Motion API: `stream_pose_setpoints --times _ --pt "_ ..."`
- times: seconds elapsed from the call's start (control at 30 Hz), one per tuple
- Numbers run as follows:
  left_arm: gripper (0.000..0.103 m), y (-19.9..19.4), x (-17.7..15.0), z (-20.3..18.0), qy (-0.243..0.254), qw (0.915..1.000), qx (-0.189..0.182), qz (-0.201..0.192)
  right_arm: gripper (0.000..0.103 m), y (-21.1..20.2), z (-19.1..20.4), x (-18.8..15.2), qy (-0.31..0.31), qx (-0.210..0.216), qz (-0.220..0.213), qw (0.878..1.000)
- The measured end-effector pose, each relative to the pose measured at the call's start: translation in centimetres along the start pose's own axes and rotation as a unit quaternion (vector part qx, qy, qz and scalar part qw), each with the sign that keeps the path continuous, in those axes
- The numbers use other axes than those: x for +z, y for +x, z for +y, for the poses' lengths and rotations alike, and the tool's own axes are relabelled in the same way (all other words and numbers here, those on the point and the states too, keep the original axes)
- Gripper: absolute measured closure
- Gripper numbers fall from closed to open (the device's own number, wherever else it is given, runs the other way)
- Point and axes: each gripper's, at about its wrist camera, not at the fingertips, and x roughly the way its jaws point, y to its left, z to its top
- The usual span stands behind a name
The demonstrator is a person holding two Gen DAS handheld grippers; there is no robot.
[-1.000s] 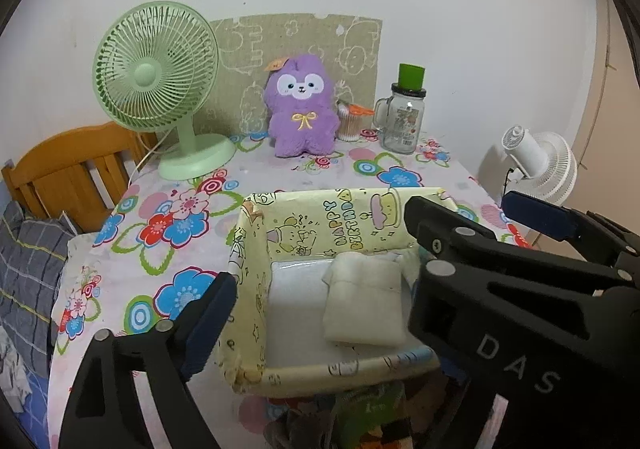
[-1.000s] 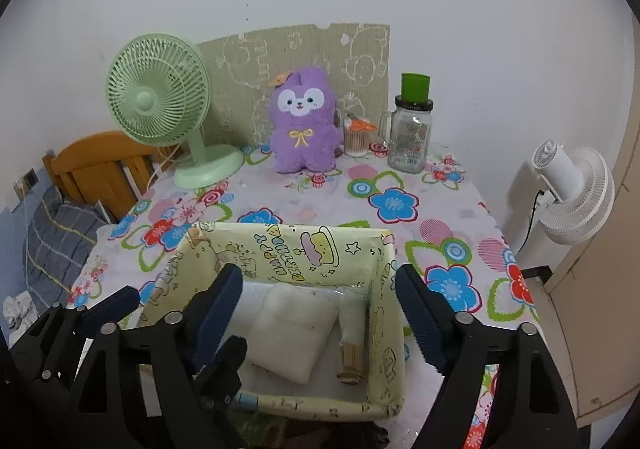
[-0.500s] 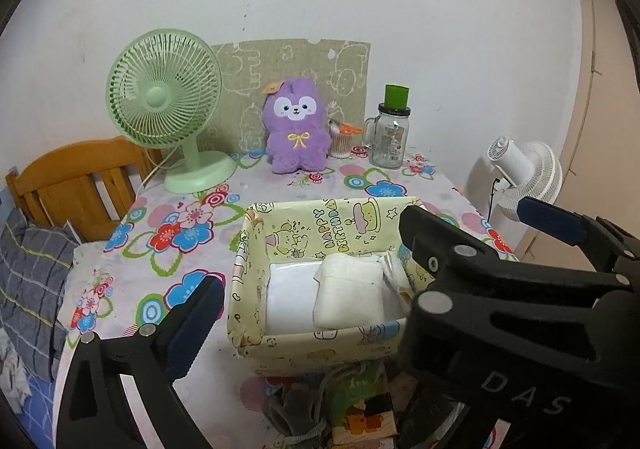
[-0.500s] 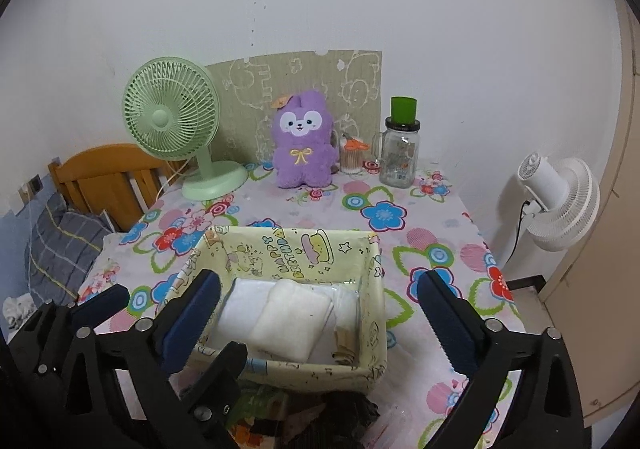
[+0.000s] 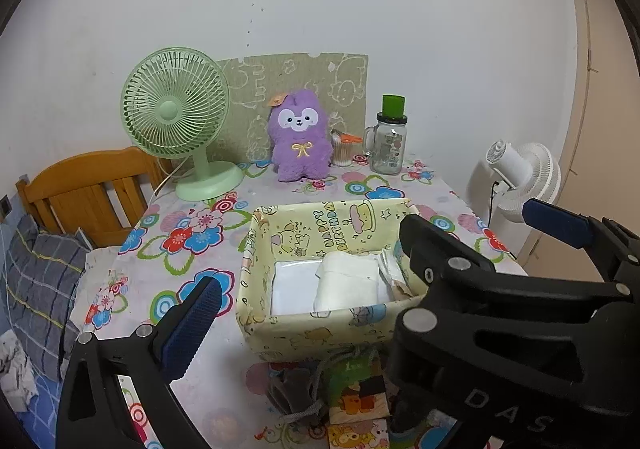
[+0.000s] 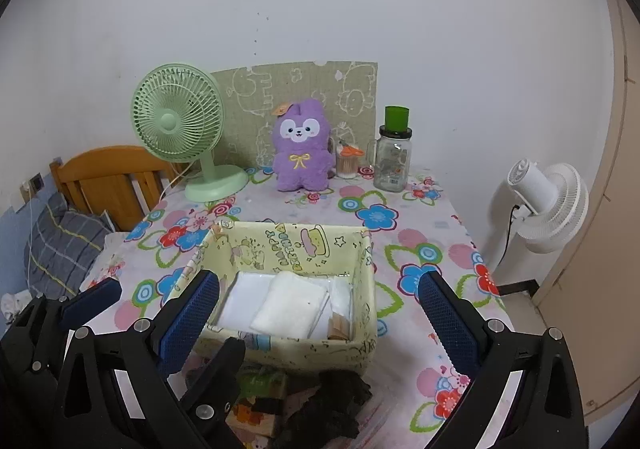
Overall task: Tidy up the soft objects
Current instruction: 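Withdraw both open tools from the basket back toward the remaining items, then reach the right tool to the black plastic bag while the left tool approaches the yellow snack package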
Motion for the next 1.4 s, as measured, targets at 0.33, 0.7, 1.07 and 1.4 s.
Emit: stream_pose_setpoints --times 0.33,0.7,1.07,1.4 --pt "0.000 -1.8 -1.0 -0.7 0.002 0.9999 -0.012 -0.012 0.002 -2.2 0.2 -1.4 -0.008 -0.017 -0.011 1.000" --pt "0.000 -3.0 -2.4 -1.0 0.000 0.9998 -0.017 -0.014 0.002 -4.1 0.1 -3.3 -0.001 0.000 -0.019 1.000" --pt "0.000 -2.9 -4.6 -1.1 -0.011 0.9996 -0.023 -0.005 0.002 -4.7 0.0 -5.5 0.000 -0.005 -0.027 1.000" --pt "0.000 -2.1 -6.5 -1.1 -0.020 0.9996 -0.021 0.004 0.006 -4.0 -0.2 -7.3 -0.002 -0.008 -0.021 1.000"
